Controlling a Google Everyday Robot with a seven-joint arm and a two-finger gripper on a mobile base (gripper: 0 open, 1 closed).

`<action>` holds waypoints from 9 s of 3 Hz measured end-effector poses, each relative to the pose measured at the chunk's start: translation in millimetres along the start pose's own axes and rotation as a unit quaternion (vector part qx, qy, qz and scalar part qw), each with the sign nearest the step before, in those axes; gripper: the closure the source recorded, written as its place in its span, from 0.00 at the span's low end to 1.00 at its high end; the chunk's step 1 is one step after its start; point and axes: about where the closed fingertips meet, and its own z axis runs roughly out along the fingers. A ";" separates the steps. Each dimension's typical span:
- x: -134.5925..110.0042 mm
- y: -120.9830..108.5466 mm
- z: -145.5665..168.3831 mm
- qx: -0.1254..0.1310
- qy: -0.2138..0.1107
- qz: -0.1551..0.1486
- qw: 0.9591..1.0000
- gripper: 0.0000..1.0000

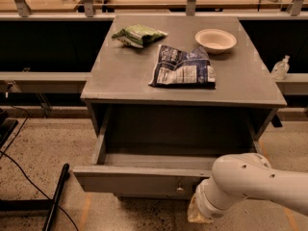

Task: Close top drawer

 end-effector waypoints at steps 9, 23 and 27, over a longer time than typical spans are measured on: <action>-40.4 -143.1 -8.6 0.043 -0.014 0.003 0.999 1.00; -36.5 -136.2 -14.8 0.056 -0.013 0.008 0.998 0.09; -0.6 -141.0 -33.4 0.090 0.000 0.016 0.996 0.99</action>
Offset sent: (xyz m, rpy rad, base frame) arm 0.0789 0.0013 0.0135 0.0358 -0.0592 -0.0431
